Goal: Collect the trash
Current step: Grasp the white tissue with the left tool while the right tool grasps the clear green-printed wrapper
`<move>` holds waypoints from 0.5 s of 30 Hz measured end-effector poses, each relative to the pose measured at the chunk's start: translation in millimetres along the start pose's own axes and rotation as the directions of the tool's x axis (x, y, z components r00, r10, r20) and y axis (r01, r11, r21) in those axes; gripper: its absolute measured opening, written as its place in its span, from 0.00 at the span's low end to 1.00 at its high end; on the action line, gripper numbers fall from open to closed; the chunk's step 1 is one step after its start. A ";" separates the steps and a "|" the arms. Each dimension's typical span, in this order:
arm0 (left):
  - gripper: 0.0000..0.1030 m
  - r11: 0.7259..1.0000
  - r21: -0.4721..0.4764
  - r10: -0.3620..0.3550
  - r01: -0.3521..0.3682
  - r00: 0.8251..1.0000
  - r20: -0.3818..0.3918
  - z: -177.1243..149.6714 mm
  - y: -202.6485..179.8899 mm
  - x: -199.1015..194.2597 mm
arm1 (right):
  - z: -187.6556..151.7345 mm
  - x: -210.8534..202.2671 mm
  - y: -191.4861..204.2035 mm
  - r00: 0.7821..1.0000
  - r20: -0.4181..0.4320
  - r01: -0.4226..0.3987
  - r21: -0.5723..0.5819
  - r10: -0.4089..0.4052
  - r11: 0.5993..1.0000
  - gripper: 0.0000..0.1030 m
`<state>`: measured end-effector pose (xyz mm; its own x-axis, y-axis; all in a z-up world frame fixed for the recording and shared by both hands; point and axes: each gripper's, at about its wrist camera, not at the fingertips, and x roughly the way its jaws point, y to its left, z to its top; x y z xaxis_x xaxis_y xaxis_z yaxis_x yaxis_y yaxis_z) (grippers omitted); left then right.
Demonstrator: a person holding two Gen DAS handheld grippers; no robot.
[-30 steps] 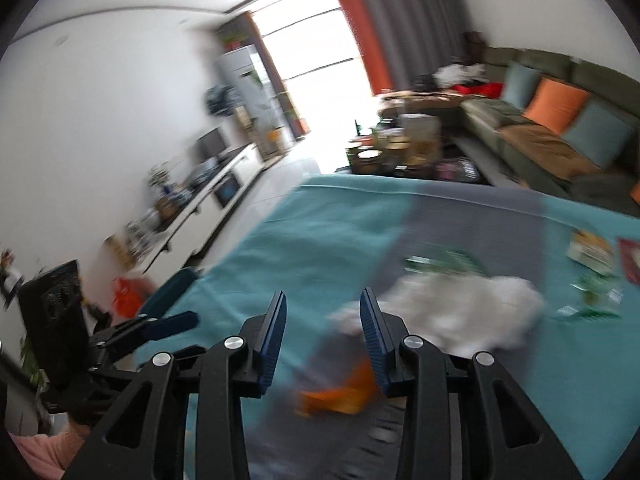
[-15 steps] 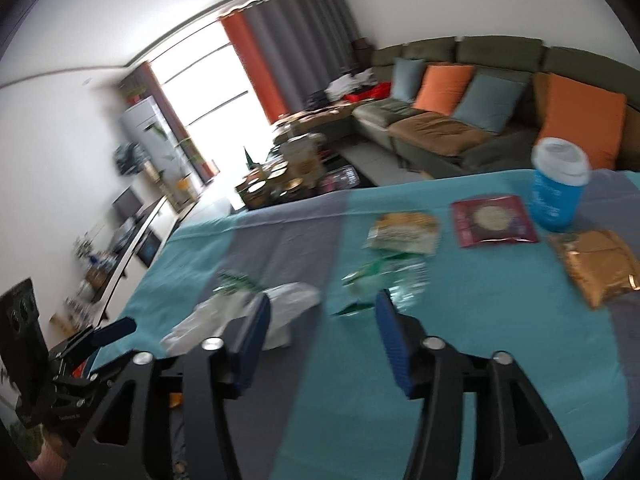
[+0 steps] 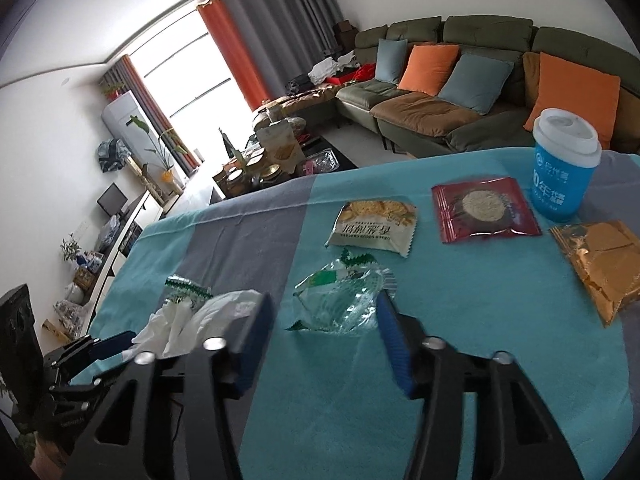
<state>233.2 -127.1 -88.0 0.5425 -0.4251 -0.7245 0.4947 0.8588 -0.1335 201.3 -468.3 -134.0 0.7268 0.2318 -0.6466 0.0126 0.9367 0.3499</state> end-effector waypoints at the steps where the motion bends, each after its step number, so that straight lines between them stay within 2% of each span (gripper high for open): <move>1: 0.42 1.000 0.001 -0.003 0.003 1.000 -0.002 -0.1 -0.1 0.3 | -1.0 0.5 0.1 1.000 -0.006 -0.005 -0.003 0.005 1.000 0.31; 2: 0.40 1.000 -0.002 -0.007 0.007 1.000 -0.002 -0.6 0.5 0.7 | -0.7 0.2 0.2 1.000 -0.009 -0.007 -0.003 0.007 1.000 0.27; 4: 0.26 1.000 0.001 -0.008 0.008 1.000 0.004 -0.4 0.1 -0.1 | -2.2 -0.2 1.7 1.000 -0.013 -0.011 -0.011 0.011 1.000 0.15; 7: 0.17 1.000 0.003 -0.015 0.015 1.000 0.015 0.4 -0.4 -5.6 | -3.3 -2.3 2.3 1.000 -0.013 -0.020 -0.019 0.020 1.000 0.07; 15: 0.10 0.999 -0.001 -0.031 0.032 0.996 0.082 2.6 0.5 -31.6 | -6.7 -18.0 5.7 0.999 0.022 -0.045 -0.030 0.045 0.999 0.03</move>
<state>218.1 -114.0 -63.5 0.5805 -0.4739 -0.6622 0.5107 0.8452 -0.1572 183.7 -465.4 -124.9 0.7417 0.2681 -0.6148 -0.0407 0.9330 0.3577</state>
